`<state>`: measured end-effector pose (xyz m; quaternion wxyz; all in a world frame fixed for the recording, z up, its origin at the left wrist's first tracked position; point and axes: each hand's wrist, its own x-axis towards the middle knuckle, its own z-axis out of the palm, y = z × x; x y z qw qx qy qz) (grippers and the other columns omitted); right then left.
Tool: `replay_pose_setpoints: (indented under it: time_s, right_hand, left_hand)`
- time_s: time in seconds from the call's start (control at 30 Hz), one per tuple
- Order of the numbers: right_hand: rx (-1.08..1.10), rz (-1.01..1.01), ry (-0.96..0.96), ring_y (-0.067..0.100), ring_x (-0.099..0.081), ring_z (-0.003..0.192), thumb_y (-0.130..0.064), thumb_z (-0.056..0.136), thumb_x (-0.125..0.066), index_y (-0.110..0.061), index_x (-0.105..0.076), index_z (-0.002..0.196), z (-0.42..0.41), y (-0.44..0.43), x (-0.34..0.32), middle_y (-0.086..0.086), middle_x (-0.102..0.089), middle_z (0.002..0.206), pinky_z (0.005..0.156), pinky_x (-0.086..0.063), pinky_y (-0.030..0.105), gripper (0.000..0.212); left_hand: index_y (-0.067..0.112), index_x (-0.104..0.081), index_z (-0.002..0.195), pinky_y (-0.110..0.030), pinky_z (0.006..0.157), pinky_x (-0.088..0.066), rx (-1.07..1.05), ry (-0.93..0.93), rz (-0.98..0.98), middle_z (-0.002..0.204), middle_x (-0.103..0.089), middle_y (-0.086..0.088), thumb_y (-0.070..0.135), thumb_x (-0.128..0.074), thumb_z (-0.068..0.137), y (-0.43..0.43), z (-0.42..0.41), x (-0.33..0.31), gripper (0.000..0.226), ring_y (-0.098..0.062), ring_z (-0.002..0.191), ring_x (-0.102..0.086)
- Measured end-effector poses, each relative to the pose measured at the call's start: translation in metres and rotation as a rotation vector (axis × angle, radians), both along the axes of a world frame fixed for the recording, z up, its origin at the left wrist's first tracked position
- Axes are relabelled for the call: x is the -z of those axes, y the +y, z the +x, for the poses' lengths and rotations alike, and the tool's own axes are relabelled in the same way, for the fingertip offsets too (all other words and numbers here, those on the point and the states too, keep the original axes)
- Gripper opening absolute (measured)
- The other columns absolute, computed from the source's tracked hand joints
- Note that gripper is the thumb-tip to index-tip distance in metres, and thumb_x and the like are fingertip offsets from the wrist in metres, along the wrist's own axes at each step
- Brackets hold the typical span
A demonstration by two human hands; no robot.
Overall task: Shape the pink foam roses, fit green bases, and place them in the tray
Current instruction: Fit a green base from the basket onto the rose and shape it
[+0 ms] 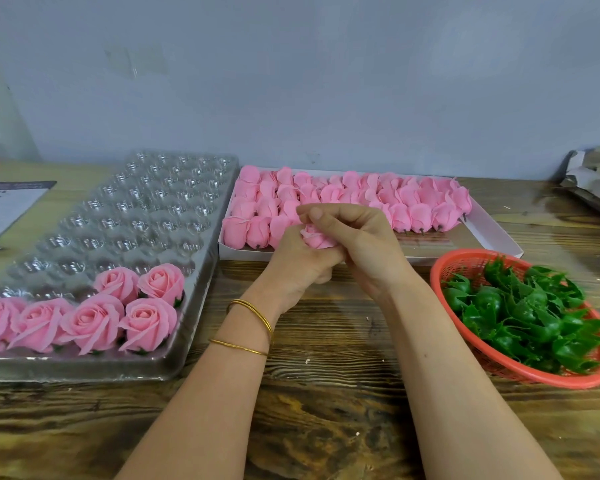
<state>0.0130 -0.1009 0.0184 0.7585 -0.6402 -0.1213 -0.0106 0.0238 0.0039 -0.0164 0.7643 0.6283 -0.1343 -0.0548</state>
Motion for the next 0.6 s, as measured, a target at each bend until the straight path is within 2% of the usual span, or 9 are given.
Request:
replay_pose_setpoints:
  time_s: [0.1, 0.13, 0.23, 0.3, 0.4, 0.5, 0.57, 0.6]
  right_hand:
    - [-0.019, -0.015, 0.003, 0.020, -0.069, 0.099, -0.011, 0.085, -0.069, -0.008, -0.075, 0.089, -0.0002, 0.0013, 0.0013, 0.011, -0.075, 0.098, 0.096, -0.054, 0.035, 0.008]
    - [-0.028, -0.024, 0.000, 0.020, -0.069, 0.097, -0.013, 0.084, -0.069, -0.009, -0.075, 0.088, -0.0004, 0.0014, 0.0016, 0.011, -0.075, 0.097, 0.095, -0.054, 0.035, 0.009]
    - [-0.061, -0.059, -0.012, 0.019, -0.069, 0.097, -0.025, 0.078, -0.071, -0.013, -0.076, 0.087, -0.0007, 0.0016, 0.0021, 0.010, -0.075, 0.097, 0.096, -0.053, 0.033, 0.016]
    - [-0.075, -0.072, -0.014, 0.017, -0.069, 0.098, -0.033, 0.074, -0.075, -0.015, -0.077, 0.087, -0.0008, 0.0018, 0.0029, 0.009, -0.076, 0.097, 0.093, -0.053, 0.031, 0.023]
    - [-0.085, -0.093, -0.003, 0.014, -0.070, 0.097, -0.031, 0.077, -0.074, -0.019, -0.078, 0.089, 0.0003, 0.0019, 0.0044, 0.006, -0.076, 0.097, 0.088, -0.054, 0.026, 0.018]
    - [-0.100, -0.141, -0.010, 0.012, -0.067, 0.107, -0.026, 0.084, -0.069, -0.026, -0.077, 0.095, 0.0012, 0.0007, 0.0060, 0.000, -0.075, 0.104, 0.097, -0.051, 0.029, 0.013]
    - [-0.113, -0.173, -0.017, 0.010, -0.066, 0.111, -0.023, 0.088, -0.069, -0.028, -0.075, 0.098, 0.0013, 0.0006, 0.0065, -0.003, -0.075, 0.107, 0.100, -0.049, 0.028, 0.013]
    - [-0.118, -0.187, -0.021, 0.006, -0.065, 0.110, -0.021, 0.089, -0.068, -0.028, -0.074, 0.101, 0.0010, 0.0009, 0.0063, -0.005, -0.074, 0.107, 0.097, -0.050, 0.024, 0.015]
  left_hand:
    - [0.011, -0.062, 0.078, -0.015, 0.037, -0.027, 0.019, 0.011, -0.016, 0.045, -0.038, 0.009, -0.002, -0.061, 0.079, 0.0010, -0.0011, -0.0009, 0.013, -0.003, 0.038, -0.034]
    - [0.012, -0.062, 0.077, -0.015, 0.037, -0.027, 0.022, 0.010, -0.018, 0.044, -0.038, 0.010, -0.004, -0.060, 0.081, 0.0010, -0.0013, -0.0014, 0.017, -0.002, 0.037, -0.034]
    - [0.025, -0.063, 0.056, -0.014, 0.036, -0.026, 0.008, 0.025, -0.035, 0.043, -0.035, 0.011, -0.012, -0.054, 0.087, -0.0003, 0.0003, 0.0004, 0.049, -0.001, 0.037, -0.033]
    - [0.024, -0.058, 0.054, -0.014, 0.036, -0.024, -0.018, 0.033, -0.043, 0.043, -0.033, 0.010, -0.012, -0.052, 0.089, -0.0009, 0.0012, 0.0012, 0.051, -0.002, 0.036, -0.031]
    - [0.026, -0.054, 0.049, -0.015, 0.036, -0.023, -0.050, 0.040, -0.039, 0.044, -0.030, 0.008, -0.010, -0.052, 0.089, -0.0006, 0.0023, 0.0019, 0.054, -0.004, 0.037, -0.028]
    - [0.018, -0.051, 0.063, -0.017, 0.040, -0.025, -0.087, 0.036, -0.025, 0.055, -0.031, -0.002, -0.002, -0.057, 0.087, 0.0005, 0.0032, 0.0020, 0.032, -0.011, 0.046, -0.032]
    - [0.005, -0.059, 0.081, -0.030, 0.052, -0.037, -0.104, 0.045, -0.032, 0.071, -0.044, -0.011, 0.005, -0.061, 0.085, -0.0005, 0.0013, -0.0010, 0.005, -0.020, 0.061, -0.043]
    - [0.002, -0.063, 0.090, -0.039, 0.063, -0.041, -0.117, 0.059, -0.046, 0.081, -0.050, -0.015, 0.008, -0.063, 0.083, -0.0010, 0.0003, -0.0025, 0.010, -0.026, 0.071, -0.049]
